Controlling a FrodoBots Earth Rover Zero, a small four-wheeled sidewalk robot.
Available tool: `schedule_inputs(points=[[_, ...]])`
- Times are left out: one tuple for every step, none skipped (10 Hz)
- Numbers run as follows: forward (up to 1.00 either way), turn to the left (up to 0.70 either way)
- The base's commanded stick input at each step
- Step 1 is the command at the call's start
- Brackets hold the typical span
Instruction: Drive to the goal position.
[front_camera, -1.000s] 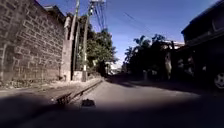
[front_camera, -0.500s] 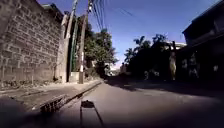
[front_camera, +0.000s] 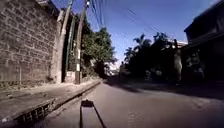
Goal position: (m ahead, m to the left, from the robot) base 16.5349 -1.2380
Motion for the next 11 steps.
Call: schedule_inputs(points=[[1.0,0.0],[1.0,0.0],[1.0,0.0],[1.0,0.01],[1.0,0.03],[1.0,0.04],[1.0,0.04],[1.0,0.0],[1.0,0.0],[1.0,0.0],[1.0,0.0]])
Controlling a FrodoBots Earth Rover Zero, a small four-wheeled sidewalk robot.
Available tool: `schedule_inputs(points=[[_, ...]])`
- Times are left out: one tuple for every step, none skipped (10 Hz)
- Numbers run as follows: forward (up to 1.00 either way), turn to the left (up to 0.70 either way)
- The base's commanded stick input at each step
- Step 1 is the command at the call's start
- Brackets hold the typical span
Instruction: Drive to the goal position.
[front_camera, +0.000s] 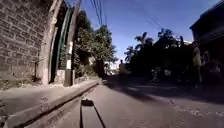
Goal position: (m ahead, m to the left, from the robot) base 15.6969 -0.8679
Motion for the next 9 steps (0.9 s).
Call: schedule_inputs(points=[[1.0,0.0],[1.0,0.0],[1.0,0.0],[1.0,0.0],[1.0,0.0],[1.0,0.0],[1.0,0.0],[1.0,0.0],[1.0,0.0]])
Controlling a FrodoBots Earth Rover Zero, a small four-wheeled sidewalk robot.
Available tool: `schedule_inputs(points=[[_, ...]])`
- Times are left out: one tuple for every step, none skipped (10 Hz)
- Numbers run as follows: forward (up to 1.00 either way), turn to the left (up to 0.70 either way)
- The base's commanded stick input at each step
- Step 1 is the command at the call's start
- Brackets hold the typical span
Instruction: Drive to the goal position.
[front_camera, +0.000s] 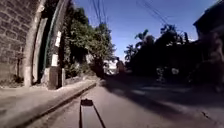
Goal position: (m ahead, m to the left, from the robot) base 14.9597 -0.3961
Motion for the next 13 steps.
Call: schedule_inputs(points=[[1.0,0.0],[1.0,0.0],[1.0,0.01],[1.0,0.02],[1.0,0.07],[1.0,0.07],[1.0,0.07],[1.0,0.07],[1.0,0.07],[1.0,0.07],[1.0,0.07],[1.0,0.07],[1.0,0.07]])
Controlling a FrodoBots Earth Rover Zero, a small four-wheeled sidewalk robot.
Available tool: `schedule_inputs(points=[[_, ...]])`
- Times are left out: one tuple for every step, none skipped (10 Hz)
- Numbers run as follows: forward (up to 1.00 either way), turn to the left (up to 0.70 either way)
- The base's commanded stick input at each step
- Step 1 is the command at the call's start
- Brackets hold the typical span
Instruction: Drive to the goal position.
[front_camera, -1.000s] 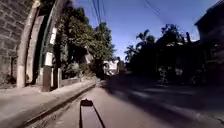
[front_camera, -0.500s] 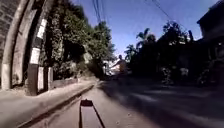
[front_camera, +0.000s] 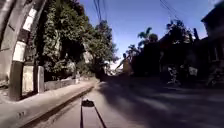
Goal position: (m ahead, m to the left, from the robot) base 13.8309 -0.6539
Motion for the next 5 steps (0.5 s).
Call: schedule_inputs(points=[[1.0,0.07],[1.0,0.04],[1.0,0.04],[1.0,0.04],[1.0,0.0]])
